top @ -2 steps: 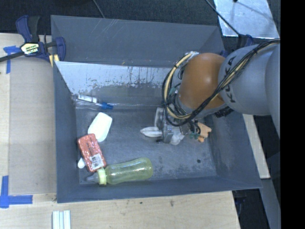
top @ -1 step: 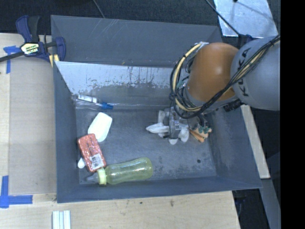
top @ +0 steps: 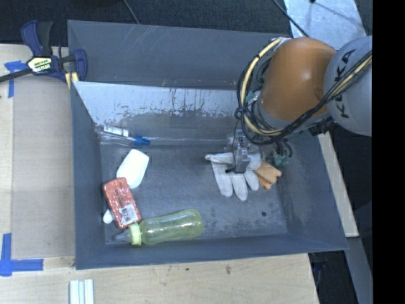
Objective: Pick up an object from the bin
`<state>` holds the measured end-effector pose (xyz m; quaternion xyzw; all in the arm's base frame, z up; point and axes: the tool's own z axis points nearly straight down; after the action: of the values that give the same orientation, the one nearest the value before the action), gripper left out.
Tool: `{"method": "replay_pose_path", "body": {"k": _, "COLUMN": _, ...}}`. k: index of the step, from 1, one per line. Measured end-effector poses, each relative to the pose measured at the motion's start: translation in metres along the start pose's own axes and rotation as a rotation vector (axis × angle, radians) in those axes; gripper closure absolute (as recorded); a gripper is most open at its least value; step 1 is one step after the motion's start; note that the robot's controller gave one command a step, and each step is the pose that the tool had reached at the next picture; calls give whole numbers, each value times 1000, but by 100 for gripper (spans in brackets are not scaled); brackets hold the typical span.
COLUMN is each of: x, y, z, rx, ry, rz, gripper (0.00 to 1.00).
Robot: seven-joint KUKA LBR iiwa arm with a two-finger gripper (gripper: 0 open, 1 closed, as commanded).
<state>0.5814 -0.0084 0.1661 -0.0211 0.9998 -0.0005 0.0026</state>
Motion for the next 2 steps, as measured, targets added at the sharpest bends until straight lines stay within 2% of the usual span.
{"method": "replay_pose_path", "body": {"k": 1, "x": 1, "y": -1, "z": -14, "rx": -2, "ry": 5, "rz": -7, "gripper": 100}}
{"method": "replay_pose_path", "body": {"k": 2, "x": 63, "y": 0, "z": 43, "rx": -2, "ry": 3, "rz": -169, "gripper": 100}}
